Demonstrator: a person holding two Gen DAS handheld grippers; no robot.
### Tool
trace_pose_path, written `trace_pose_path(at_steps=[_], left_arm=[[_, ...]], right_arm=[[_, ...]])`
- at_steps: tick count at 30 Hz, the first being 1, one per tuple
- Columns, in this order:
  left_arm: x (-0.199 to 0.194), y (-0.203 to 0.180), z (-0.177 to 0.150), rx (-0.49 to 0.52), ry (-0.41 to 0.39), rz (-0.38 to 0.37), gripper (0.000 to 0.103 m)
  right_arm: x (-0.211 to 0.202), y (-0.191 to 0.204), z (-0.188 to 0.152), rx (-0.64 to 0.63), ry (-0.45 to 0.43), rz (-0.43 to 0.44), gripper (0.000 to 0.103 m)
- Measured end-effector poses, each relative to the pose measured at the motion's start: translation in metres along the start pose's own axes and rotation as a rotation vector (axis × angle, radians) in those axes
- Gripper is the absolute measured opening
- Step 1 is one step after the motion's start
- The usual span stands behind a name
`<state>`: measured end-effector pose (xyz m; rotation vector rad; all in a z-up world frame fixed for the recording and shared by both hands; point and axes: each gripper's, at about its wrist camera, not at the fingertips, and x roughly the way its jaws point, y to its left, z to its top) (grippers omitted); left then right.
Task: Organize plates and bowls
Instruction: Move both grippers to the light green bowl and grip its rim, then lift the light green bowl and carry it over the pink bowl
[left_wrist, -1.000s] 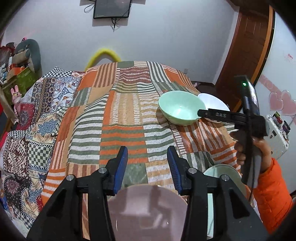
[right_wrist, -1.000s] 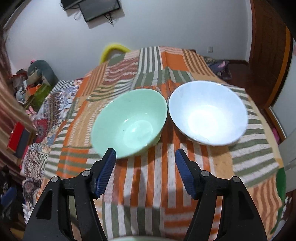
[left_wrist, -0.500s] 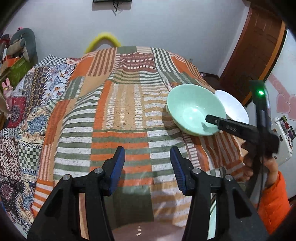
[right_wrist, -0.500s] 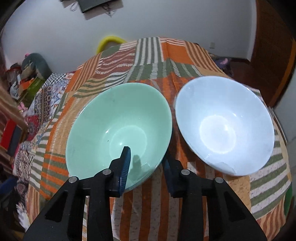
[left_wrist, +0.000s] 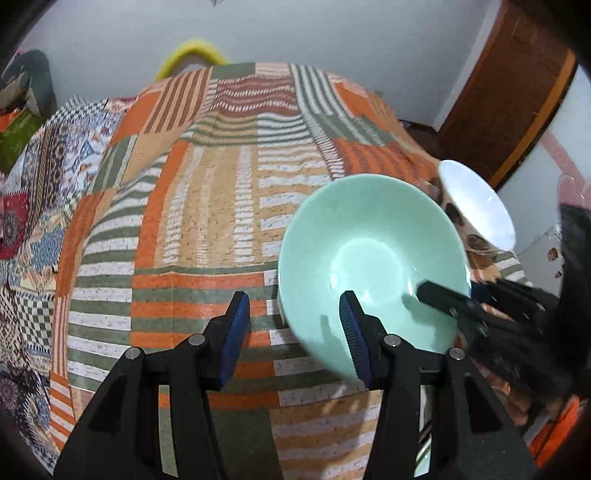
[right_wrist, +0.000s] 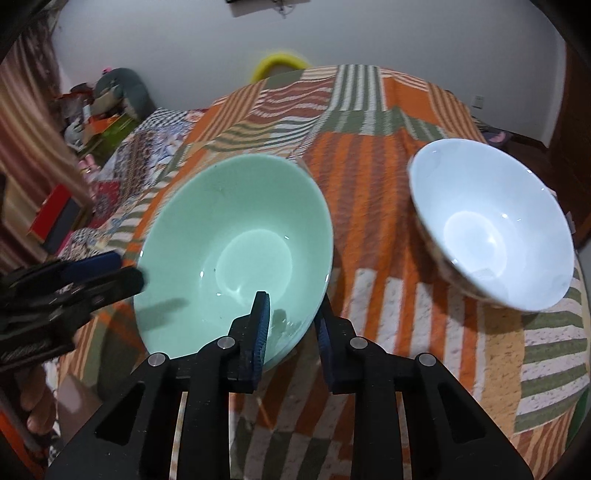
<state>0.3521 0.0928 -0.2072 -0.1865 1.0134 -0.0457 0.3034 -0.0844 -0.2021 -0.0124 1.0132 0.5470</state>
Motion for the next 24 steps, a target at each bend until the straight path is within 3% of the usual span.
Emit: trace_pose_path(at_steps=[3, 5, 7, 16, 24], left_arm=[[0.010, 0.003, -0.002, -0.012, 0.031, 0.002, 0.046], [0.016, 0.001, -0.004, 0.004, 0.052, -0.007, 0.025], [0.020, -0.002, -0.006, 0.020, 0.065, -0.022, 0.013], [0.000, -0.015, -0.015, 0.061, 0.025, -0.012, 0.011], [-0.053, -0.029, -0.032, 0.095, -0.055, -0.002, 0.013]], right_arm=[[0.000, 0.002, -0.005, -0.012, 0.008, 0.020, 0.022], [0.001, 0.001, -0.007, -0.005, 0.011, 0.027, 0.022], [0.002, -0.001, -0.006, 0.009, 0.013, 0.030, 0.021], [-0.011, 0.000, -0.010, 0.044, 0.008, 0.006, 0.018], [-0.044, 0.016, -0.019, 0.042, -0.048, -0.007, 0.018]])
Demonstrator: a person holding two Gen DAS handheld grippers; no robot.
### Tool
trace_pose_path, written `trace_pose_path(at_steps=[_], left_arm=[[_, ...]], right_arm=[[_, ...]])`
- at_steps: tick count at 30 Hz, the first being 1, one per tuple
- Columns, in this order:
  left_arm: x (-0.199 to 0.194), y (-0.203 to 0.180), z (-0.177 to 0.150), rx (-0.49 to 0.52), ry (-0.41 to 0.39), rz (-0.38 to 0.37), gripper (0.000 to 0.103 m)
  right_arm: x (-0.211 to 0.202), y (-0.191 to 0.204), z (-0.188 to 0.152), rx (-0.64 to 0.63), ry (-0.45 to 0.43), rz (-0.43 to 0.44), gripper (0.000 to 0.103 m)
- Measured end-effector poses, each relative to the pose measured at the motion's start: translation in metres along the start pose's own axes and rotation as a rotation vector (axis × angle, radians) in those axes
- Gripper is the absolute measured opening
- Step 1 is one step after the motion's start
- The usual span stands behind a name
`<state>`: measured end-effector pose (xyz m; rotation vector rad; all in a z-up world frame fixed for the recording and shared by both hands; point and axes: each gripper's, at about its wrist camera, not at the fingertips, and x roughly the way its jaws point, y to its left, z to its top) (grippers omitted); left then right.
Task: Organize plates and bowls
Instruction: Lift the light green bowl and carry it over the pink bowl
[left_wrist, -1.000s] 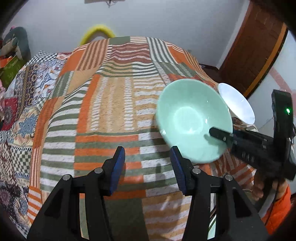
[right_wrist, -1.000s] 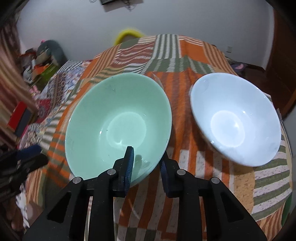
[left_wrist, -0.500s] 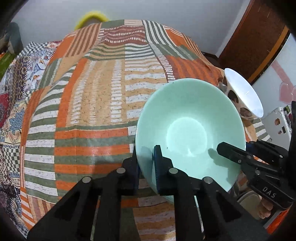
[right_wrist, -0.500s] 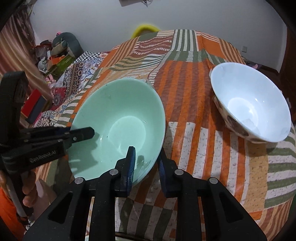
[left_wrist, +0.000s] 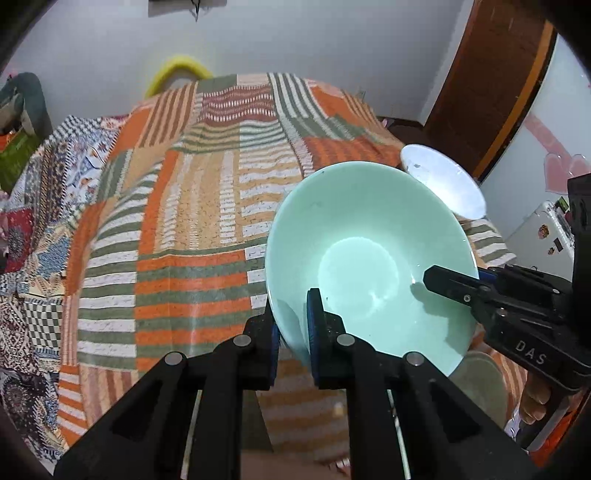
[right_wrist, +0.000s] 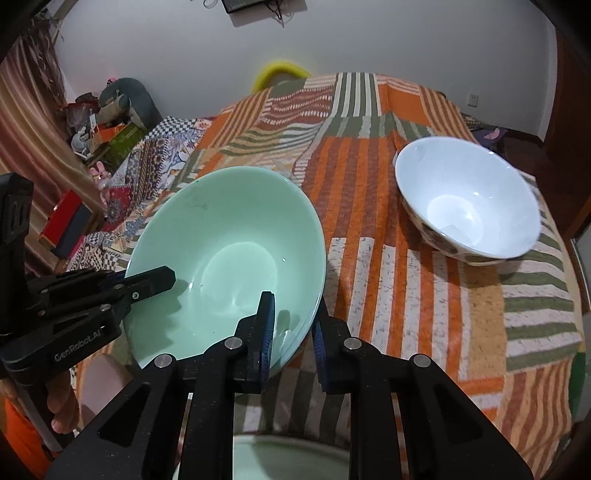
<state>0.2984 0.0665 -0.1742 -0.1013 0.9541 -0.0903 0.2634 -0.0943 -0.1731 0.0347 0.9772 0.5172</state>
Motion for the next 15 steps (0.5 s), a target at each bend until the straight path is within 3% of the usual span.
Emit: trace_pose_path(at_steps=[15], left_arm=[[-0.107, 0.000, -0.046, -0.003, -0.108, 0.032, 0.015]], right_arm=[[-0.062, 0.053, -0.015, -0.066, -0.115, 0.024, 0.018]])
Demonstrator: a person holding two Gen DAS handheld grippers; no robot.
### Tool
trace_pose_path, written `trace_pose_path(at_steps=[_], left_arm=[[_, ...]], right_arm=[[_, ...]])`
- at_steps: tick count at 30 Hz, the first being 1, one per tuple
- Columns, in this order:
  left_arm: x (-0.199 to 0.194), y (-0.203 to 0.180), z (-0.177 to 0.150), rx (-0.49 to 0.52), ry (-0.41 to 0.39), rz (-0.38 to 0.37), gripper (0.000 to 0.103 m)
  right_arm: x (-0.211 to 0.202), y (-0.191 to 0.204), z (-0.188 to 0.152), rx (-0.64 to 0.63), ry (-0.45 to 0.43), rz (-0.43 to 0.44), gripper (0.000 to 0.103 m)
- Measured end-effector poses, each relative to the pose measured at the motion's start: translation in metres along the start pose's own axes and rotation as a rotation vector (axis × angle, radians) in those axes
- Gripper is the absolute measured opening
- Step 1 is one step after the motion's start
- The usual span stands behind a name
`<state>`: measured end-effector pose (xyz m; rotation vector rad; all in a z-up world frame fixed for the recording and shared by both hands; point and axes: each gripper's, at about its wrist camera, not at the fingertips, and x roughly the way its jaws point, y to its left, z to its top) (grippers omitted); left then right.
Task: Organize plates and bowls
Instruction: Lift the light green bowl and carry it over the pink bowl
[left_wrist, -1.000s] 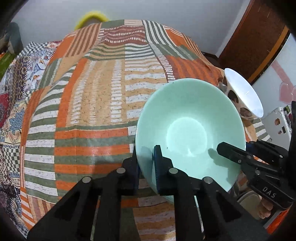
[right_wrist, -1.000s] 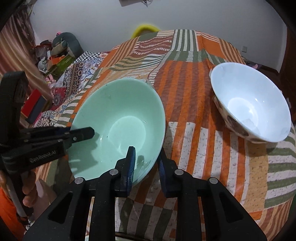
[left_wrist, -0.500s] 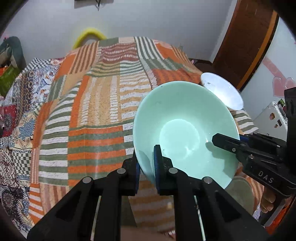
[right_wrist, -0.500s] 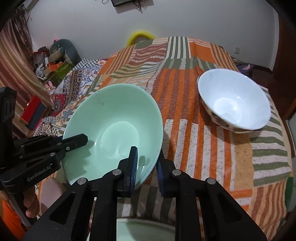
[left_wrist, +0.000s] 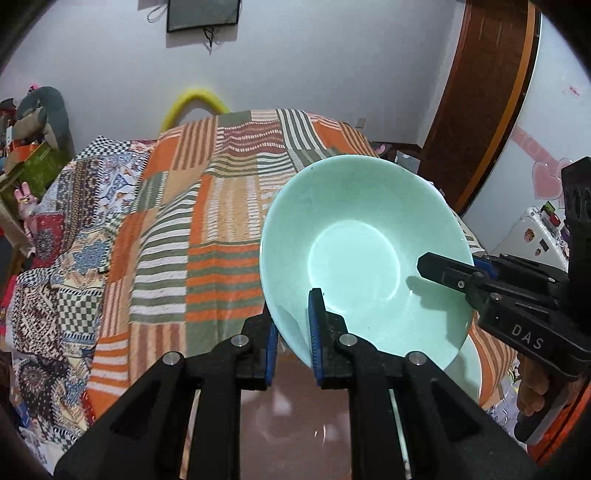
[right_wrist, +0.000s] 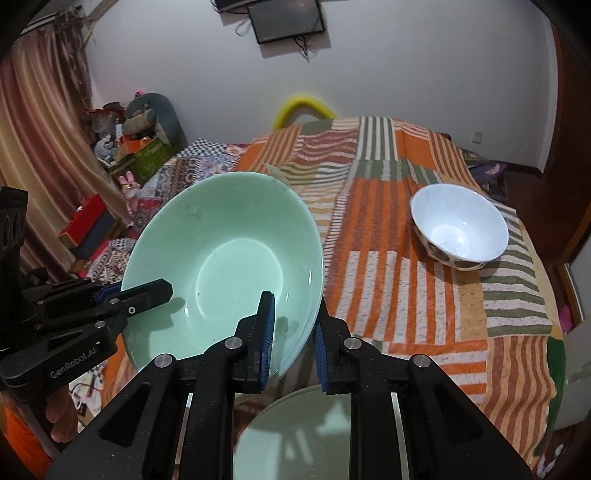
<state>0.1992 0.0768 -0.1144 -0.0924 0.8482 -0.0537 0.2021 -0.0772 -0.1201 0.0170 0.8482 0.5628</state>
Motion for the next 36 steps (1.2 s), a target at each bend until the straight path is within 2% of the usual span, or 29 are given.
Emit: trace_pose_path(at_steps=[5, 13, 28, 36], left_arm=[[-0.027, 0.007, -0.016, -0.009, -0.023, 0.022, 0.015], [-0.051, 0.022, -0.043, -0.039, -0.025, 0.055, 0.015], [-0.027, 0.055, -0.096, -0.143, 0.088, 0.051, 0.015], [-0.013, 0.060, -0.117, -0.161, 0.142, 0.061, 0.015]], right_arm=[[-0.008, 0.016, -0.009, -0.014, -0.008, 0.026, 0.018], [-0.012, 0.040, -0.025, -0.030, -0.003, 0.072, 0.018], [0.018, 0.062, -0.063, -0.040, 0.099, 0.096, 0.018], [0.032, 0.066, -0.081, -0.031, 0.163, 0.099, 0.018]])
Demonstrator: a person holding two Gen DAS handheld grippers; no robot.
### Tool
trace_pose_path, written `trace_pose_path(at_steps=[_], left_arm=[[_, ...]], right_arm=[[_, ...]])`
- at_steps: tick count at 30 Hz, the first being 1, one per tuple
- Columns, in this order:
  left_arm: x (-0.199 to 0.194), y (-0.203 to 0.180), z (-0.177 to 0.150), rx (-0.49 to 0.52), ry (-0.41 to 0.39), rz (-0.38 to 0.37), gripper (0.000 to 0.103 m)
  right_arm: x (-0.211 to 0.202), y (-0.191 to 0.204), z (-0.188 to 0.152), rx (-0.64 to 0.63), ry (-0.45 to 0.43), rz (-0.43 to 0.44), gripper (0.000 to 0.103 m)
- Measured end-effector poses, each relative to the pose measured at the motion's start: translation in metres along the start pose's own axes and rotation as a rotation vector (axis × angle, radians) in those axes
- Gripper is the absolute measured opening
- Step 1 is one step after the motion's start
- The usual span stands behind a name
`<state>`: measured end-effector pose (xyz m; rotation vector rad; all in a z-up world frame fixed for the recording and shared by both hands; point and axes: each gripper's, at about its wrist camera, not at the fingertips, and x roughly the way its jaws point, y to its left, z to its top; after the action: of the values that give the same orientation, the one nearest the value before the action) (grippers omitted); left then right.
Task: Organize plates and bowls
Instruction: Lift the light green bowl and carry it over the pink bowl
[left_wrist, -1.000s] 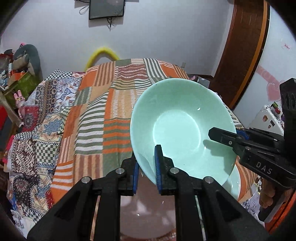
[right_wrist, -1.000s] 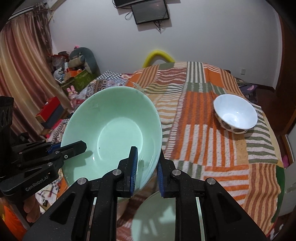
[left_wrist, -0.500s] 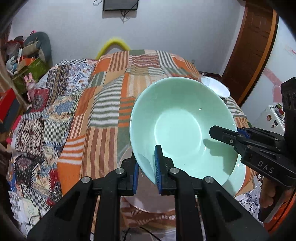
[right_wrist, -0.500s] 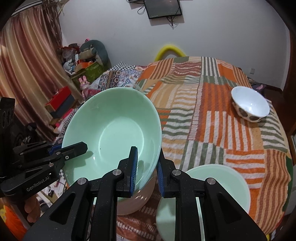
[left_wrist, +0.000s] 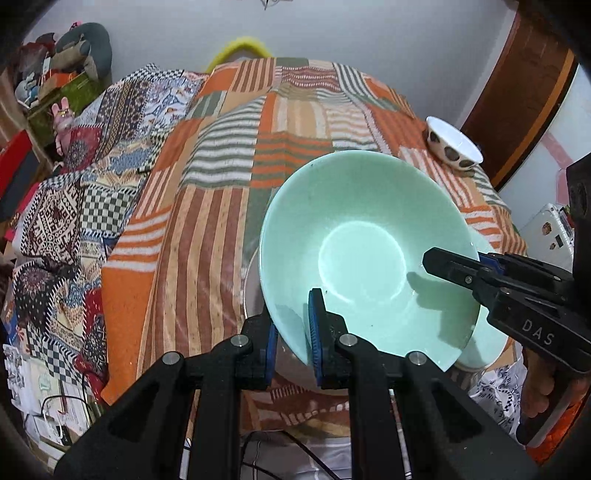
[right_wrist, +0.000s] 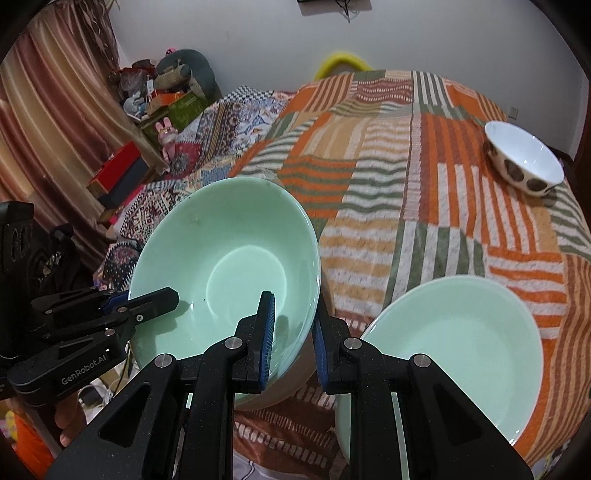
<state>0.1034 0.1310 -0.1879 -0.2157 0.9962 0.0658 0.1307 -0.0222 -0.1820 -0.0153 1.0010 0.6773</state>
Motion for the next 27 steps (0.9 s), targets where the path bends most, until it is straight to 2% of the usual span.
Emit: trace_pose_path(at_steps=[14, 22, 27], left_arm=[[0.021, 0.009, -0.016, -0.001, 0.059, 0.055, 0.015], [0.030, 0.010, -0.016, 0.002, 0.064, 0.093, 0.015], [0.036, 0.014, -0.018, -0.005, 0.079, 0.089, 0.016]], right_arm=[[0.025, 0.003, -0.014, 0.017, 0.078, 0.010, 0.018], [0.033, 0.006, -0.014, 0.005, 0.090, 0.009, 0.018], [0.036, 0.012, -0.016, -0.032, 0.081, -0.026, 0.018]])
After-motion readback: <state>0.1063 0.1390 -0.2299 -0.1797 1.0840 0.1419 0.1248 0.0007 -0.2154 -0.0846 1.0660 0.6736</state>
